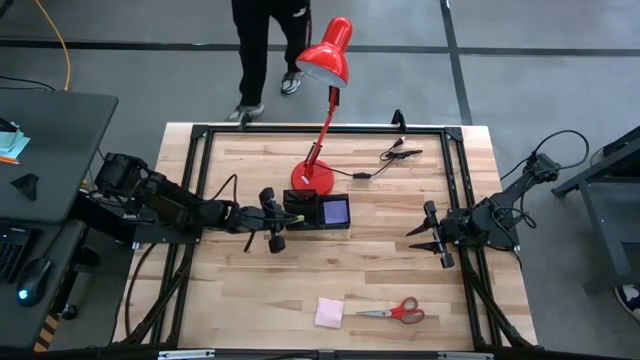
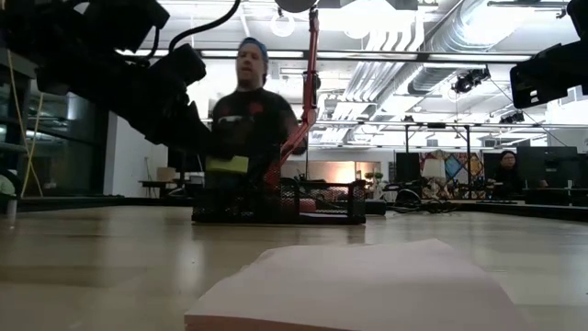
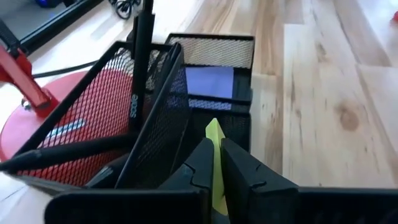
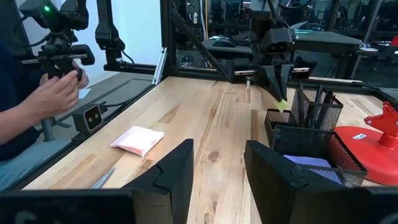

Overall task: Pick and place office supplies into organizer
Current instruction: Put the green eraser into the black desk organizer

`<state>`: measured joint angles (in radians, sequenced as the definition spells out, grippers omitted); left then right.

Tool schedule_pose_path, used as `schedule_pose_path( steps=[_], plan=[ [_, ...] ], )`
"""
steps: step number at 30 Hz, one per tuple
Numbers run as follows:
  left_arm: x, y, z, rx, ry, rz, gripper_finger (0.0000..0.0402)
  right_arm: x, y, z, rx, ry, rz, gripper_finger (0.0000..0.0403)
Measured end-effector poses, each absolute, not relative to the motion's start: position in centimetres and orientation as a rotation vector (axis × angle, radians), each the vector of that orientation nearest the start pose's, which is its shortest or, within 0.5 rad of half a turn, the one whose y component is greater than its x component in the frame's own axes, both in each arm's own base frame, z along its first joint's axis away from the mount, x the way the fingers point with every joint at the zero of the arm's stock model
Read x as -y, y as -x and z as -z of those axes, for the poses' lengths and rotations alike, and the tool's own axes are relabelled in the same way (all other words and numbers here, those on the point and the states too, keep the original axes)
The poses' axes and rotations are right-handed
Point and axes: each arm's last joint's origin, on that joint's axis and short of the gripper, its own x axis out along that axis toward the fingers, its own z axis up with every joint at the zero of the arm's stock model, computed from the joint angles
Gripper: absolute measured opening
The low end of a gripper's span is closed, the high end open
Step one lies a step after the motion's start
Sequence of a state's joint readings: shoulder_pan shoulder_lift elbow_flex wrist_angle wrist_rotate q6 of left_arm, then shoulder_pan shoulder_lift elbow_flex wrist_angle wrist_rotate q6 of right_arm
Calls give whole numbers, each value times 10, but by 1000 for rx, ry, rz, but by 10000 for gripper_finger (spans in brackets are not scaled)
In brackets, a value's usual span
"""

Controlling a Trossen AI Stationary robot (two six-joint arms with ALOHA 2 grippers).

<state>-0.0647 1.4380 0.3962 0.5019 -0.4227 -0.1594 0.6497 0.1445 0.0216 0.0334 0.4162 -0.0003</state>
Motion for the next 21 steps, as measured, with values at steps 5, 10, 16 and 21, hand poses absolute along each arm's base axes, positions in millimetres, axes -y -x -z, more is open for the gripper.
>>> schedule_pose_path(
  steps=[5, 10, 16, 21],
  plan=[
    [3, -241, -135, -501, 20, -401, 21, -53, -89, -163, -77, 46, -233, 134],
    [3, -241, -136, -495, 21, -406, 26, -53, -89, -162, -78, 46, -233, 134],
    [3, -241, -136, -493, 21, -406, 37, -53, -89, -163, -77, 46, -233, 134],
    [3, -241, -136, -494, 21, -406, 67, -53, -89, -163, -78, 46, -233, 134]
  ],
)
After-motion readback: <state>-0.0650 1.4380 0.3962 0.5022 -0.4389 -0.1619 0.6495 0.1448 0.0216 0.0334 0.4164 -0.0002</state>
